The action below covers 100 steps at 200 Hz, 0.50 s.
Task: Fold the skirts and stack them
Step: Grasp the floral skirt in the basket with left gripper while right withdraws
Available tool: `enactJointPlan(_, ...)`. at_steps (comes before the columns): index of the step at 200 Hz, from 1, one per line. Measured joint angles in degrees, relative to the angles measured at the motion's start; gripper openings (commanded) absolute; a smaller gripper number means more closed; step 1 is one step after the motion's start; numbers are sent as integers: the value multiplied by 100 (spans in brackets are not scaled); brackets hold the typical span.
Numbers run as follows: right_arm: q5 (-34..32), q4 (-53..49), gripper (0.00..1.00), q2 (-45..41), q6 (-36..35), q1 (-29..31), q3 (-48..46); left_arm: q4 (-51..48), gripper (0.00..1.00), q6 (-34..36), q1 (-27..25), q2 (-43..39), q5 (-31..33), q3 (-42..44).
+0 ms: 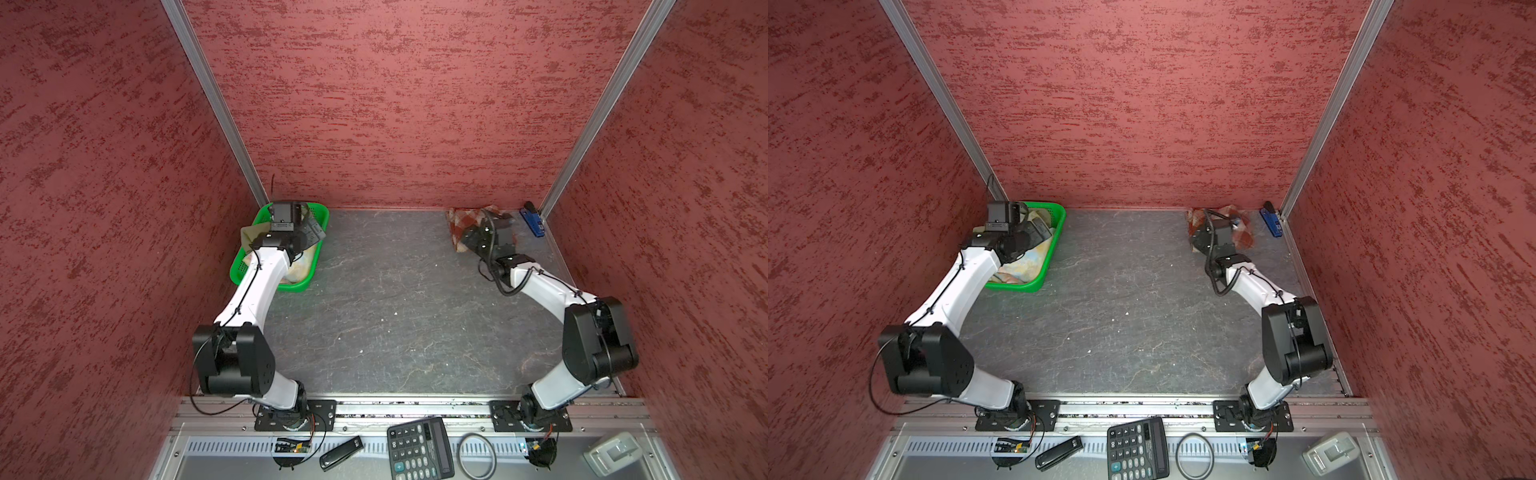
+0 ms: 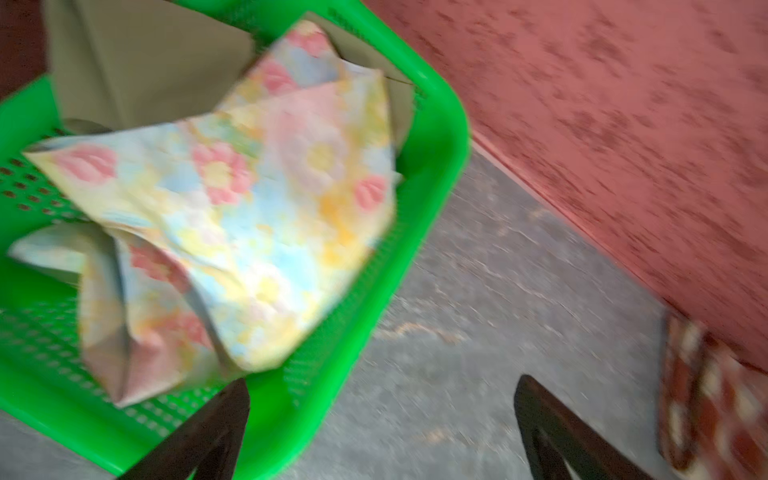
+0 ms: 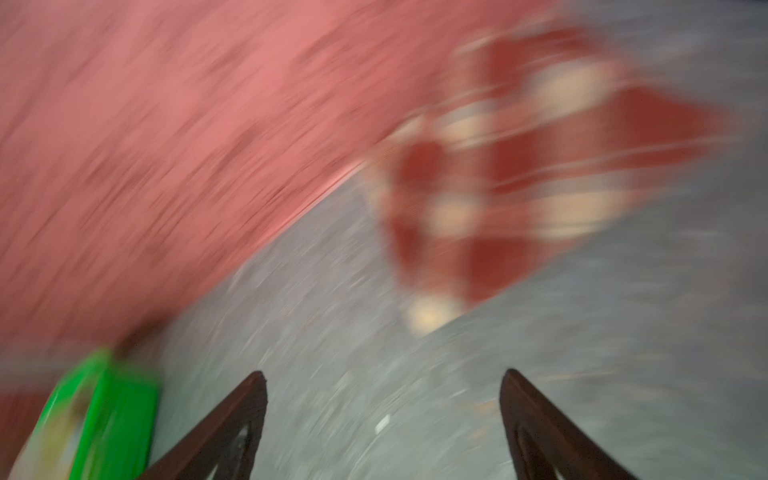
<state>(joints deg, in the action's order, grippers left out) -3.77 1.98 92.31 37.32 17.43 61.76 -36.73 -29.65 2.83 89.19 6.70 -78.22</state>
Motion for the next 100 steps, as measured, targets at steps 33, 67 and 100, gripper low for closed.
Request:
enactJointPlan(33, 472, 133, 85, 13, -1344, 1283, 2, -17, 98, 11, 713, 1244, -286, -529)
enactJointPlan(67, 570, 120, 84, 22, -2052, 2048, 0, -57, 95, 15, 844, 2260, -382, -1331)
enactJointPlan(100, 568, 107, 83, 15, -2308, 2286, 0, -101, 64, -7, 841, 2935, -415, -2050)
